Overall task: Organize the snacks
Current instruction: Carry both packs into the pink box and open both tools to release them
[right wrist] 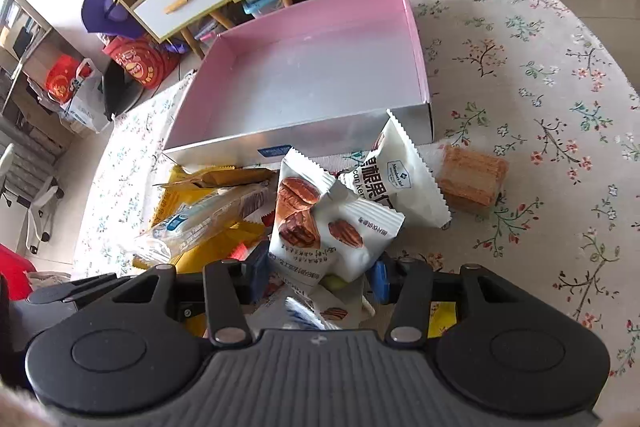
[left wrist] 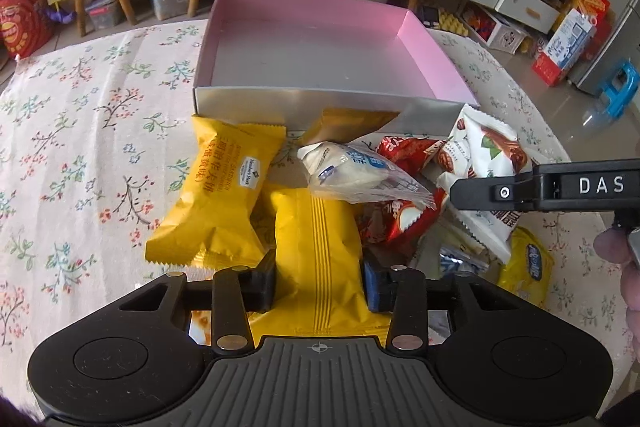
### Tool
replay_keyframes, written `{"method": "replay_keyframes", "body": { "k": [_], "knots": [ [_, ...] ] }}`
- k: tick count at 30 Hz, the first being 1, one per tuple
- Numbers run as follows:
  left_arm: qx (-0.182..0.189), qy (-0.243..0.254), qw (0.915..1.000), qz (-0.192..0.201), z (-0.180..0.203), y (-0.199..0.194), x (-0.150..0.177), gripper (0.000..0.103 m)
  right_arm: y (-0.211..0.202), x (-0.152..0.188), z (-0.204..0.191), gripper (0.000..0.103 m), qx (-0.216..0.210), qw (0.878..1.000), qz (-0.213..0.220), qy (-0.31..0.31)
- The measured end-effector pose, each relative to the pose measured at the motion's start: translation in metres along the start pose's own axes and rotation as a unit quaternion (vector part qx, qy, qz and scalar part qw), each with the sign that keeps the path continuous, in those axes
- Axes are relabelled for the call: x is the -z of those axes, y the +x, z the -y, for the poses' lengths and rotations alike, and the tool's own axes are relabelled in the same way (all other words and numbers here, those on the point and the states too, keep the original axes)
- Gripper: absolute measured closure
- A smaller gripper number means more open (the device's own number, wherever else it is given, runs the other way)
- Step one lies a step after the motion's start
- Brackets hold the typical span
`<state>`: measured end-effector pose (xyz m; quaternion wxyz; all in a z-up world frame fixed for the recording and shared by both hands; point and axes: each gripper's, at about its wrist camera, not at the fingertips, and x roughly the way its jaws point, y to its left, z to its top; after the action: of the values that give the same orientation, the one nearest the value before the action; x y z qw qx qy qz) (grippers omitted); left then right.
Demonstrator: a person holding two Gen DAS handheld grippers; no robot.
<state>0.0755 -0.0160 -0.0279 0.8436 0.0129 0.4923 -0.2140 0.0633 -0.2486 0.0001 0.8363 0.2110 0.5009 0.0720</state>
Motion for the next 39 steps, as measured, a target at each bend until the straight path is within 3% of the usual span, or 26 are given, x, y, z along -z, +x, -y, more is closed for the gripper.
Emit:
{"method": "replay_keyframes", "body": {
  "k": [10,17,24,32,39],
  "knots": [
    [-0.007,0.010,0.9996,0.024,0.000,-0.043,0.024,0.066,-0.016,-0.005,-0.005,0.058,-0.002,1.000,0.021,0.004],
    [0.018,-0.013,0.9985,0.050,-0.010,-0.073,0.026,0.066,-0.031,-0.009,-0.009,0.058,-0.015,0.999,0.044,0.005],
    [0.022,-0.050,0.9960,0.071,-0.021,-0.085,0.011,0.067,-0.041,-0.019,-0.004,0.058,-0.020,0.997,0.073,0.008],
    [0.017,-0.041,0.9951,0.088,-0.022,-0.102,0.000,0.067,-0.040,-0.030,0.001,0.058,-0.022,0.996,0.084,0.023],
    [0.009,-0.033,0.9949,0.095,-0.021,-0.082,-0.029,0.067,-0.032,-0.046,0.000,0.058,-0.021,0.996,0.089,0.024]
  ]
}}
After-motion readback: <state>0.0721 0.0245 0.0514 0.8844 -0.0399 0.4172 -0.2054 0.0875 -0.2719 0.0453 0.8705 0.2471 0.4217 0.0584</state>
